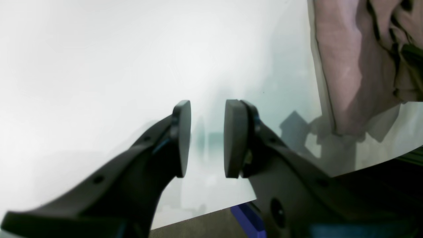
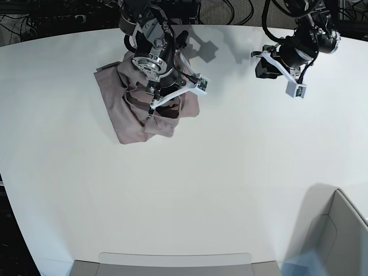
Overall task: Fold the T-shirt properly
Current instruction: 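Grasp the other strip end with the right gripper and fold it inward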
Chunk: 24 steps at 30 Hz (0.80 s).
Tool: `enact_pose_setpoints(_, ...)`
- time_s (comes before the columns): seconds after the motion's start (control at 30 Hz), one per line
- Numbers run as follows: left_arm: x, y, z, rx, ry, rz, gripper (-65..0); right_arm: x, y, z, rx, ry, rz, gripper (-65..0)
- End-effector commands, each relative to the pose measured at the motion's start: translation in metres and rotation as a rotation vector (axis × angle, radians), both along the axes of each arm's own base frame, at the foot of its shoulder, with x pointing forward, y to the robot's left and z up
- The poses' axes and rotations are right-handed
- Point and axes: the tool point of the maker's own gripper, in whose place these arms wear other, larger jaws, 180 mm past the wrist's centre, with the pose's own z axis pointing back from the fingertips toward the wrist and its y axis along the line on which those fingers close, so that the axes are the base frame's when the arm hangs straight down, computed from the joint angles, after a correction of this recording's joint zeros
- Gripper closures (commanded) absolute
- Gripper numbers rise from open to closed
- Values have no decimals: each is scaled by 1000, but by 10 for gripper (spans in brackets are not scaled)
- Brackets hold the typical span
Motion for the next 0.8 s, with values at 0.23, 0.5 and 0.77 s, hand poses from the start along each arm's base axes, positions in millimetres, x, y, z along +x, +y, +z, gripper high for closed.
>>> enact_pose_setpoints(0.23,5,-1,7,-1,-31,-7,-168,-22,58,21,65,-47,201,-148)
enact_pose_setpoints(0.5,6,0,8,-2,-36,-6,-168,9,42,53,93,-153,132,-109)
enact_pose_setpoints(0.77,11,-49,17,-112,-73,-146,0,78,-66,77,-20,-278,-157,0)
